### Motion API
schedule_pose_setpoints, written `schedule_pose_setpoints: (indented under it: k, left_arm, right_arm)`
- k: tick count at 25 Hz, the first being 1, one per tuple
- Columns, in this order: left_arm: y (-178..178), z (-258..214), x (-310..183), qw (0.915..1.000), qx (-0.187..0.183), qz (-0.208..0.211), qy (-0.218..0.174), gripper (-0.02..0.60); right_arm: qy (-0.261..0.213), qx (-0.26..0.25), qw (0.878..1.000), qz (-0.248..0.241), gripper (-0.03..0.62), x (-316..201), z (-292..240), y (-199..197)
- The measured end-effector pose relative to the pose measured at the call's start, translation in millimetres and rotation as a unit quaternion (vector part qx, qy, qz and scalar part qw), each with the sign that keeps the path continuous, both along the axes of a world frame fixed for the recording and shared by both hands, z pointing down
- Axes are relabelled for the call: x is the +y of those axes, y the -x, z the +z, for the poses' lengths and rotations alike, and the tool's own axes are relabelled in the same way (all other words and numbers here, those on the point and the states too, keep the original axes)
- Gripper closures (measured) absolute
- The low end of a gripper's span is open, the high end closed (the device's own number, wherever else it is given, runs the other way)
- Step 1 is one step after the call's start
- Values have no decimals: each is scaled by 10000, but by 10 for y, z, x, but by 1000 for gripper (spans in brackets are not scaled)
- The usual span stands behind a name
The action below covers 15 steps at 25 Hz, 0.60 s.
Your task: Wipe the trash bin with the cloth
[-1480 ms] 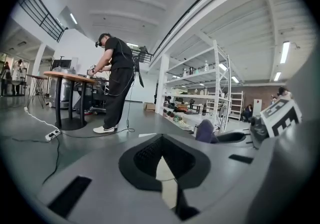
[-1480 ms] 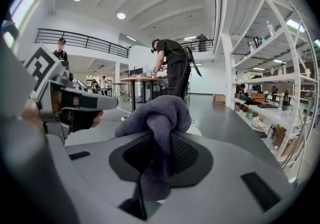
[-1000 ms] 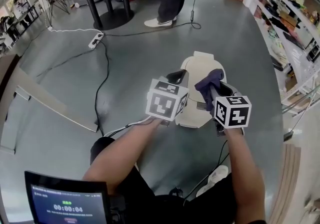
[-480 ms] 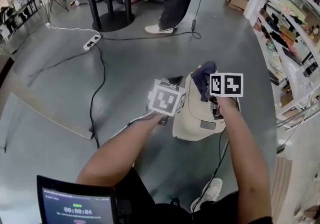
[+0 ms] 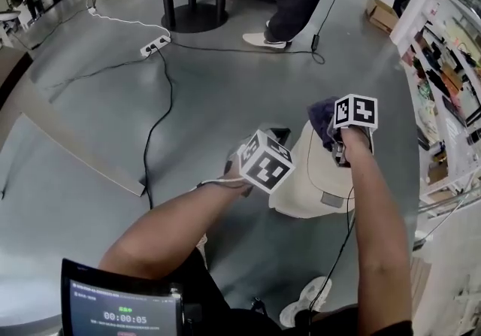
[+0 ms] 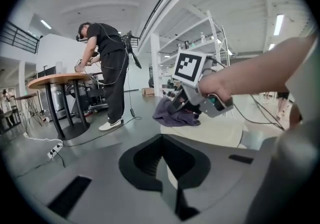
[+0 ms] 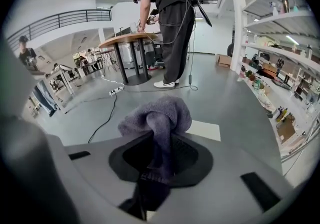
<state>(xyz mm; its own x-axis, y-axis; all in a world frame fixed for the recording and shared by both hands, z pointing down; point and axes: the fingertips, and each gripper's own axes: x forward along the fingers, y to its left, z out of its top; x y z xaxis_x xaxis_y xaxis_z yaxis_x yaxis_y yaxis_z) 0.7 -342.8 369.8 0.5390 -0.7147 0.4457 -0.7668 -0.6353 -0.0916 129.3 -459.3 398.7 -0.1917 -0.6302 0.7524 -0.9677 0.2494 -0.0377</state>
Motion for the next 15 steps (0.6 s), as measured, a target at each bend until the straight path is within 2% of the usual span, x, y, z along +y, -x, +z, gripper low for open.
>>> schedule_pose_setpoints:
  k: [7, 15]
  left_arm:
    - [44, -161, 149, 9997, 242, 77, -2, 584]
    - [150, -151, 155, 9999, 161, -30, -20, 584]
  right_arm:
    - [261, 209, 9994, 31, 513, -2, 87, 30]
    - [402, 678, 9969, 39, 513, 32, 136, -99]
